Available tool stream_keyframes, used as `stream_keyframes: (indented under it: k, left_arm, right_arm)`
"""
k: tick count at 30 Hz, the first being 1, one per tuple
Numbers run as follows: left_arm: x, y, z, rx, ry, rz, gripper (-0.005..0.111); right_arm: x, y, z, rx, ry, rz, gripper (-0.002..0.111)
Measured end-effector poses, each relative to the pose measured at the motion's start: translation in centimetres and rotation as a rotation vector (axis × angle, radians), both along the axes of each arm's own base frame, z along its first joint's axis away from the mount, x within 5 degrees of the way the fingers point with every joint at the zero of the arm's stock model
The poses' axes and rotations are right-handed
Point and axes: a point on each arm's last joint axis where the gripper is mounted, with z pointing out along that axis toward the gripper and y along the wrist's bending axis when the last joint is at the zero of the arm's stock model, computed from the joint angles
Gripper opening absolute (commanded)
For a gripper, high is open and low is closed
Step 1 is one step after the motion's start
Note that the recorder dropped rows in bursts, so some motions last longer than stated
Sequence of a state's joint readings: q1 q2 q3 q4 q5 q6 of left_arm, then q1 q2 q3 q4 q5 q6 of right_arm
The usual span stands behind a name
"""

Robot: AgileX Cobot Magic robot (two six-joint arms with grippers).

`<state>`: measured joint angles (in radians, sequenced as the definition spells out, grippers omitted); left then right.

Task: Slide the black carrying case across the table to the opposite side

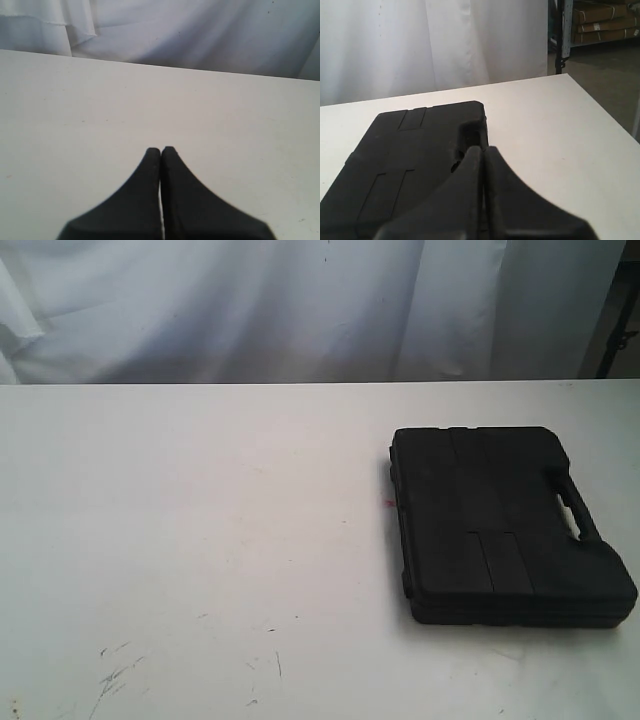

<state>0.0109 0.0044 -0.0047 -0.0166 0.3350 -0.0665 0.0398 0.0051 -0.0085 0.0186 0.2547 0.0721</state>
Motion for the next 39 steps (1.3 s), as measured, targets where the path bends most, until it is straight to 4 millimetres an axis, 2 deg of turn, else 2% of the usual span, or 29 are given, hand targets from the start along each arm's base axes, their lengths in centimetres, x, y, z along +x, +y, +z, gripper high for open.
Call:
stream_keyframes:
  k: [13, 39]
  left_arm:
    - [0.00, 0.00, 0.00, 0.000, 0.000, 0.000, 0.000]
    - [0.00, 0.00, 0.00, 0.000, 0.000, 0.000, 0.000]
  right_arm:
    - [-0.13, 0.14, -0.85, -0.057, 0.076, 0.027, 0.000]
    - [-0.14, 0.15, -0.91, -0.068, 0.082, 0.031, 0.000]
